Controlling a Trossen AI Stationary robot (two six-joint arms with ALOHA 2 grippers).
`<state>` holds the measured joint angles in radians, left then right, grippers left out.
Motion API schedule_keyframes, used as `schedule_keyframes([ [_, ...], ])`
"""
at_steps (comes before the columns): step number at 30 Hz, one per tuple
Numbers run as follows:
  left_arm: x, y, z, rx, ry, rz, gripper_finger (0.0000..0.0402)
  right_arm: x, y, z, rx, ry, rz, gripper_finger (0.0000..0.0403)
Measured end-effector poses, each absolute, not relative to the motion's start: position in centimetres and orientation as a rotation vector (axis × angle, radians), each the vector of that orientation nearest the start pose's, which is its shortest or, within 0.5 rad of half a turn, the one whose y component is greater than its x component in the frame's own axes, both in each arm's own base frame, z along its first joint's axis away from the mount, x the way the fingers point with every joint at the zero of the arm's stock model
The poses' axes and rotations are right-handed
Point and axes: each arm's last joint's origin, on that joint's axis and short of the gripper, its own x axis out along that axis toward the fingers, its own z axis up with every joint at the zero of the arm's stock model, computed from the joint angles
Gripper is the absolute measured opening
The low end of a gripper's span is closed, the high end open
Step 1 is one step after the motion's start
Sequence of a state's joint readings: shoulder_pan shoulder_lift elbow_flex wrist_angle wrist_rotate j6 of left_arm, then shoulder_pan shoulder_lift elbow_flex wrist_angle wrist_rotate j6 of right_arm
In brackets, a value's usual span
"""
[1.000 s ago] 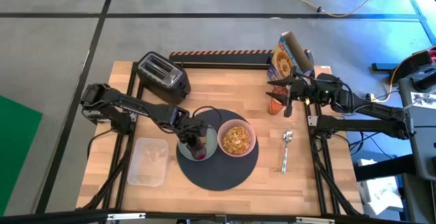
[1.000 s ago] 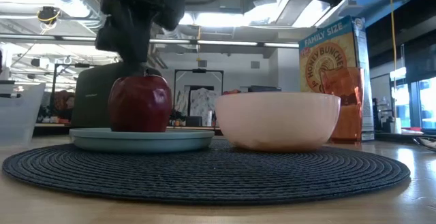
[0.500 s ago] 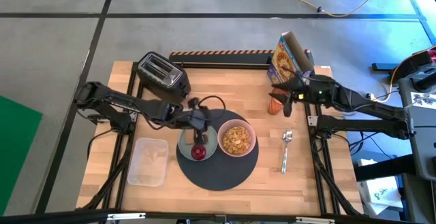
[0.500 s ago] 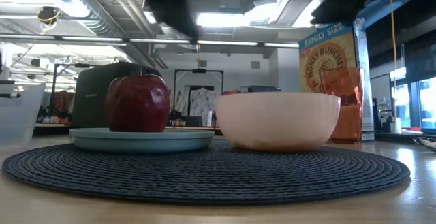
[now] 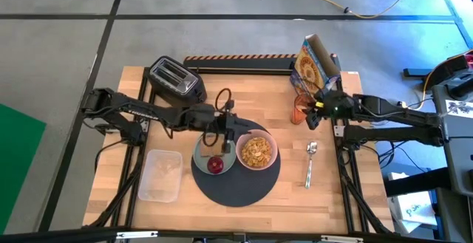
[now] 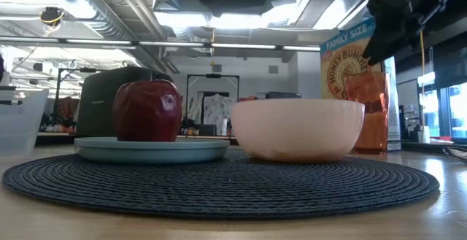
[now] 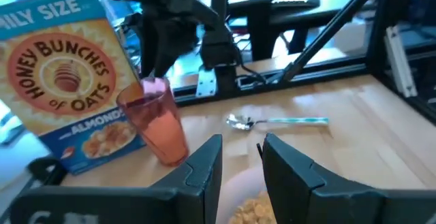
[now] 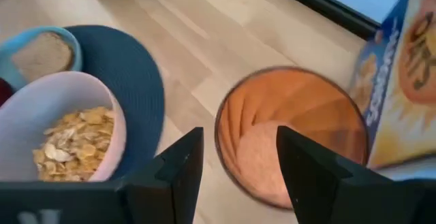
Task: Arrange a breakfast setting
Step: Put the light blue spoon on the placemat
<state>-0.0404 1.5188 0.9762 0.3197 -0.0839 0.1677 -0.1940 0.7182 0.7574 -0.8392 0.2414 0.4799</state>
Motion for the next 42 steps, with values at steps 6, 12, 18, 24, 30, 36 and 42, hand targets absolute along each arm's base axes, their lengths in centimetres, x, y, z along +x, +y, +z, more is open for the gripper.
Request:
schedule_keyframes([
  [6,34.2,1.5,27.4,0.170,0.195,0.063,0.0095,13.0,-0.8,27.7,0.451,0.665,-0.579,0.0174],
  [12,33.9,4.7,27.4,0.160,0.199,0.184,0.0095,13.6,1.7,26.3,0.412,0.656,-0.626,0.0174],
  [18,33.8,6.0,28.0,0.104,0.138,0.231,0.0095,13.9,2.6,22.4,0.450,0.736,-0.706,0.0174],
  [24,33.8,6.1,28.4,0.102,0.096,0.237,0.0095,13.9,2.8,21.1,0.529,0.785,-0.732,0.0174],
  [30,33.7,6.3,28.4,0.133,0.100,0.243,0.0095,14.5,3.0,21.4,0.542,0.748,-0.673,0.0174],
  [36,33.6,7.1,28.4,0.136,0.095,0.266,0.0095,14.8,3.5,21.4,0.631,0.805,-0.563,0.0174],
  [42,33.4,7.9,28.5,0.136,0.091,0.289,0.0095,14.4,3.3,21.1,0.820,0.856,-0.633,0.0174],
])
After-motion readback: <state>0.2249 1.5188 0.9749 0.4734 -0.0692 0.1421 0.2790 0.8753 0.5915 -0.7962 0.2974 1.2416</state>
